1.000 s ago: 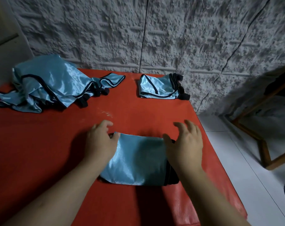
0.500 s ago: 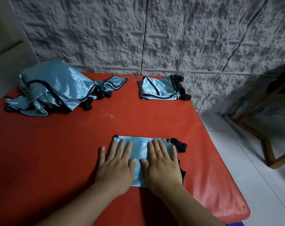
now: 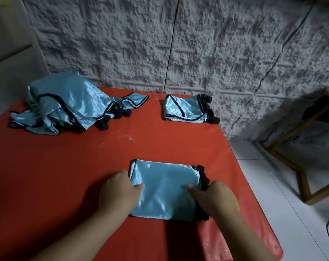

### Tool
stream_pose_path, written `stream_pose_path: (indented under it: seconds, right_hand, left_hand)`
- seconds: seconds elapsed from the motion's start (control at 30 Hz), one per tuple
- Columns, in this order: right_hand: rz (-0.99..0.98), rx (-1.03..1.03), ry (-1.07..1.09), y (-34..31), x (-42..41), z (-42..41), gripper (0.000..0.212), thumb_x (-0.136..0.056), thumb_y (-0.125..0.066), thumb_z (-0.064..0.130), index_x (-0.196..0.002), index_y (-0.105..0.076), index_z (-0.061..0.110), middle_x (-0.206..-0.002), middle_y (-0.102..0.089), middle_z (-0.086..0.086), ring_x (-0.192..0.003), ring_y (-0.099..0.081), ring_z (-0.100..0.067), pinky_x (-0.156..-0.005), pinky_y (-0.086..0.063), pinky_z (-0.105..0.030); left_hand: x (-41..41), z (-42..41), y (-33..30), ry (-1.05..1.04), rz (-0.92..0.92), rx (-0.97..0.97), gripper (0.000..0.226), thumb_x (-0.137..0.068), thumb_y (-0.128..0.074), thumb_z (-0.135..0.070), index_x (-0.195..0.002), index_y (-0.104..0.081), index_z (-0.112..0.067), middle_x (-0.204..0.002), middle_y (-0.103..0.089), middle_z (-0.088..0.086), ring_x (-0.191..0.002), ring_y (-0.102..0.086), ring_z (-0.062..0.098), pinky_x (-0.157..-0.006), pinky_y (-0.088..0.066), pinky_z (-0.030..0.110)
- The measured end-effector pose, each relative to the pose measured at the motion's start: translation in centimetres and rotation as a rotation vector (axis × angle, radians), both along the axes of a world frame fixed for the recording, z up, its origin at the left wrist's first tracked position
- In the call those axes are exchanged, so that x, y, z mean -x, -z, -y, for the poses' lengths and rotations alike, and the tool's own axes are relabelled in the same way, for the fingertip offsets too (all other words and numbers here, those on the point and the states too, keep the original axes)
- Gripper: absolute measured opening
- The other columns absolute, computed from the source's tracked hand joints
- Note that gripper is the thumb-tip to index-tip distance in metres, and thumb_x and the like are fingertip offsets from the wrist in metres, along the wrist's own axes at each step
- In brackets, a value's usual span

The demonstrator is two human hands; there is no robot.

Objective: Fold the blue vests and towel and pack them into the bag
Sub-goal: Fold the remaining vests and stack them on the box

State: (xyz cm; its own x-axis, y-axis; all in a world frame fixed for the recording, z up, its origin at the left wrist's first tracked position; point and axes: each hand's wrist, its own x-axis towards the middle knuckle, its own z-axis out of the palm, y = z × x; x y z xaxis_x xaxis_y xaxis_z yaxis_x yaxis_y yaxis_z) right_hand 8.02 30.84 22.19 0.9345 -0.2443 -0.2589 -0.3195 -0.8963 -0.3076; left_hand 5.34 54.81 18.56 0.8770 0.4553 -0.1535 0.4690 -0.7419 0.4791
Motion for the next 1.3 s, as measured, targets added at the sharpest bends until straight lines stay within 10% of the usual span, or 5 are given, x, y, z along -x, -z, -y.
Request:
stream_pose_path:
  seconds: [0.27,0.63,0.8,0.97,1.3]
  right_hand:
    - [-0.104,-0.212,-0.008,1.2,-1.1,-1.4,0.039,-0.067,-0.081,0.050,-0.079,-0.061,0.020,-0.073,-0.066,0.006,-0.067,-0.063,-0.016,-0.053,-0.043,-0.027]
    - [-0.017,-0.644,0.061,1.4,-2.2,-1.5,0.008,-0.084,-0.073,0.020,-0.089,-0.073,0.015,-0.085,-0.076,0.001,-0.084,-0.072,-0.021,-0.080,-0.060,-0.040]
    - [0.122,-0.184,0.034,1.5,-2.5,-1.0,0.035,-0.080,-0.071,0.053,-0.096,-0.062,0.022,-0.079,-0.067,0.001,-0.077,-0.064,-0.024,-0.063,-0.048,-0.036]
    - [0.383,-0.180,-0.161,1.2,-3.5,-0.7,0.062,-0.083,-0.070,0.042,-0.141,-0.049,0.037,-0.120,-0.056,0.000,-0.115,-0.052,-0.026,-0.099,-0.044,-0.038]
    - [0.268,-0.021,-0.288,3.3,-5.8,0.3,0.010,-0.085,-0.057,0.038,-0.084,-0.067,0.036,-0.098,-0.068,0.004,-0.097,-0.059,-0.027,-0.080,-0.041,-0.035]
  left_hand:
    - [-1.3,-0.6,-1.4,0.003,-0.084,0.184,0.036,-0.069,-0.074,-0.029,-0.054,-0.044,-0.015,-0.048,-0.045,-0.003,-0.046,-0.044,0.019,-0.044,-0.029,0.026]
    - [-1.7,-1.9,-1.5,-0.036,-0.033,0.552,0.008,-0.086,-0.061,-0.009,-0.092,-0.066,-0.012,-0.085,-0.073,0.015,-0.070,-0.064,0.022,-0.063,-0.047,0.031]
    - [-1.4,-2.3,-1.3,0.036,-0.055,0.252,0.055,-0.073,-0.070,-0.014,-0.124,-0.053,-0.027,-0.096,-0.066,-0.004,-0.088,-0.065,0.017,-0.069,-0.050,0.031]
    - [-2.1,-2.3,-1.8,0.163,0.135,0.115,0.069,-0.088,-0.070,-0.033,-0.150,-0.040,-0.032,-0.135,-0.050,-0.002,-0.129,-0.049,0.021,-0.108,-0.041,0.035]
    - [-4.1,-1.6,-0.3,0.049,0.199,0.217,0.033,-0.087,-0.073,-0.023,-0.117,-0.062,-0.029,-0.079,-0.066,-0.015,-0.091,-0.067,0.018,-0.083,-0.054,0.035]
